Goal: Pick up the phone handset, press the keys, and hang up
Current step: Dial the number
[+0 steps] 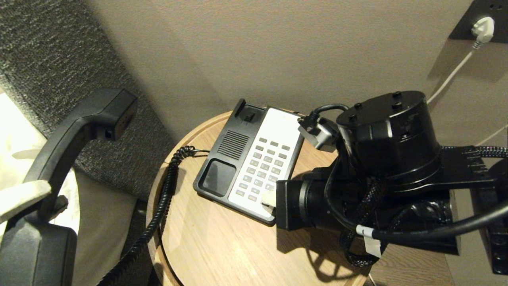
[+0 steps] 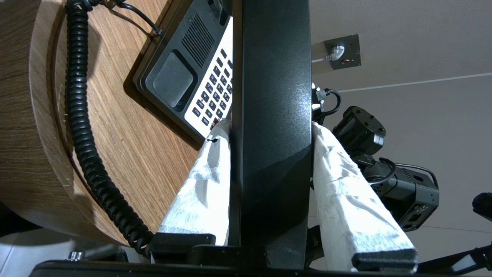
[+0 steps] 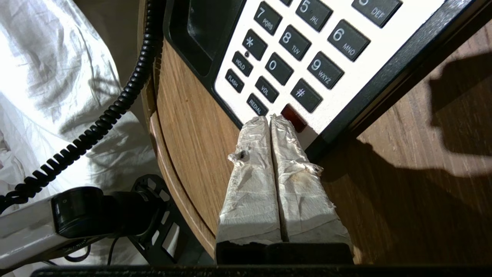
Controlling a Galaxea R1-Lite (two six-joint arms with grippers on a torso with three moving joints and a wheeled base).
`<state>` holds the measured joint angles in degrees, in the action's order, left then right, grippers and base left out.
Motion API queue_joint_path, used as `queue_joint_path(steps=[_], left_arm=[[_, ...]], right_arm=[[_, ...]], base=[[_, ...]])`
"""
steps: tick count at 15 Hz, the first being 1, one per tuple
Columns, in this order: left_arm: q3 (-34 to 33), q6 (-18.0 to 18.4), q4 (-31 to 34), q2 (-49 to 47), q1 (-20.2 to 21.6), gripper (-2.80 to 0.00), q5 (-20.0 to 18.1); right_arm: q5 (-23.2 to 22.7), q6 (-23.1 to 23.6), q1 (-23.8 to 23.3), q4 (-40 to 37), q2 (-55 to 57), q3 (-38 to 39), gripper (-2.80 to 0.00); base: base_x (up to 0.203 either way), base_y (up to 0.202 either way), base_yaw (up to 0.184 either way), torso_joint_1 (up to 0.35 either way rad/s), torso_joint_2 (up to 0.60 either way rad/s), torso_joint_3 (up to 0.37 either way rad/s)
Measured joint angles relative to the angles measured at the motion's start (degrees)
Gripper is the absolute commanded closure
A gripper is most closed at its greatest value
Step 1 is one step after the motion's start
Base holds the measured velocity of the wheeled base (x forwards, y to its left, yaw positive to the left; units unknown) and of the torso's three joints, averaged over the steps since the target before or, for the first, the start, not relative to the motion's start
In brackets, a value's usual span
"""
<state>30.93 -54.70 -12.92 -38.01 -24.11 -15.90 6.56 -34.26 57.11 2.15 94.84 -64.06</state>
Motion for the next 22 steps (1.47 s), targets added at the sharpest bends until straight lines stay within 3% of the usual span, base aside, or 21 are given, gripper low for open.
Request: queue_joint_path(steps=[6,11,22], left_arm=[[0.0,0.0,0.0,0.0,0.0,0.00,-0.1],[-0.3,0.1,0.0,-0.1,0.0,0.00,0.0],[-1.0,0.1,0.0,0.3,0.0,0.00,-0.7]], right_arm=[[1.1,0.8,-0.3,-0.9,0.1,0.3,0.00],[3.7,1.2,-3.6,-3.2,-4.1,3.1,0.00],[0.7,0.8,-1.1,-2.2,-2.1,0.0,0.00]], base=[[0.000,0.000,0.000,0.000,0.00,0.000],[0.000,0.000,0.000,0.000,0.00,0.000],[0.000,0.000,0.000,0.000,0.00,0.000]])
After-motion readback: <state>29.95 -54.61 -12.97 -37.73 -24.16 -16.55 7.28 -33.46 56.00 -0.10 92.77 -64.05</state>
